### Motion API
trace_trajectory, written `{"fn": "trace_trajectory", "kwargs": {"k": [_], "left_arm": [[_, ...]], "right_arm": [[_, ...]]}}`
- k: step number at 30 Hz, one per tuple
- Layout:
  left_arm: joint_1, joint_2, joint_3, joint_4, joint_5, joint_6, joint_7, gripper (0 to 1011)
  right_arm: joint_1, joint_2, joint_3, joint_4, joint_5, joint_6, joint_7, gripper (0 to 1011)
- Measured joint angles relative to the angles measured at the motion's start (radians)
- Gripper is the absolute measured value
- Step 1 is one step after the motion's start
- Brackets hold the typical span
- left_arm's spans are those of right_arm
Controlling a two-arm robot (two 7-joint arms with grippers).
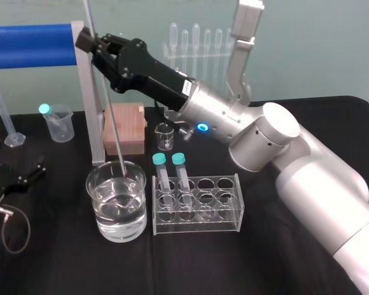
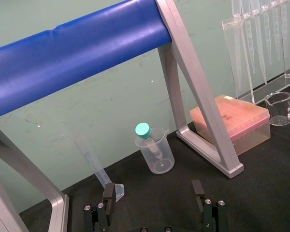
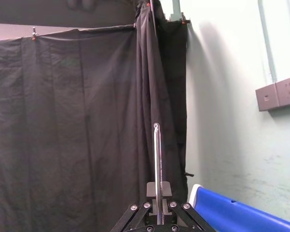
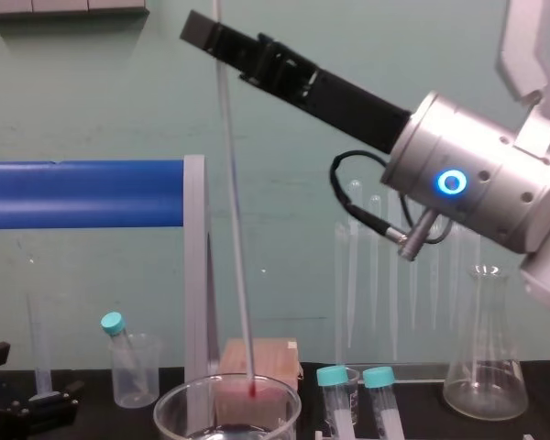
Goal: Hold the thermometer with one hand and immerse one end into the beaker, then reinsert it into the test tube rack.
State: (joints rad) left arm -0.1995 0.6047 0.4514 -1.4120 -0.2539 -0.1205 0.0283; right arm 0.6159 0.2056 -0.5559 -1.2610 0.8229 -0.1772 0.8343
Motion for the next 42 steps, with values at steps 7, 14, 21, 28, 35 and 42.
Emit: {"fn": "trace_trajectory", "kwargs": {"k": [7, 14, 21, 28, 35, 42], "left_arm": [[0.000, 0.000, 0.000, 0.000, 0.000, 0.000, 0.000, 1008], [0.000, 0.000, 0.000, 0.000, 0.000, 0.000, 0.000, 1008], [0.000, 0.000, 0.000, 0.000, 0.000, 0.000, 0.000, 1008], [0.000, 0.000, 0.000, 0.000, 0.000, 0.000, 0.000, 1008], [0.000, 0.000, 0.000, 0.000, 0.000, 0.000, 0.000, 1008], [0.000, 0.000, 0.000, 0.000, 0.000, 0.000, 0.000, 1008]], "right_arm": [[0.018, -0.026, -0.026, 0.041, -0.004, -0.006, 0.008, 57], [0.034, -0.053, -0.046, 0.095, -0.026, -0.021, 0.009, 57], [0.048, -0.078, -0.054, 0.161, -0.064, -0.041, -0.001, 57], [0.051, -0.089, -0.054, 0.202, -0.091, -0.047, -0.008, 57], [0.044, -0.091, -0.052, 0.213, -0.107, -0.043, -0.007, 57], [0.028, -0.081, -0.049, 0.198, -0.111, -0.027, -0.003, 57]]}}
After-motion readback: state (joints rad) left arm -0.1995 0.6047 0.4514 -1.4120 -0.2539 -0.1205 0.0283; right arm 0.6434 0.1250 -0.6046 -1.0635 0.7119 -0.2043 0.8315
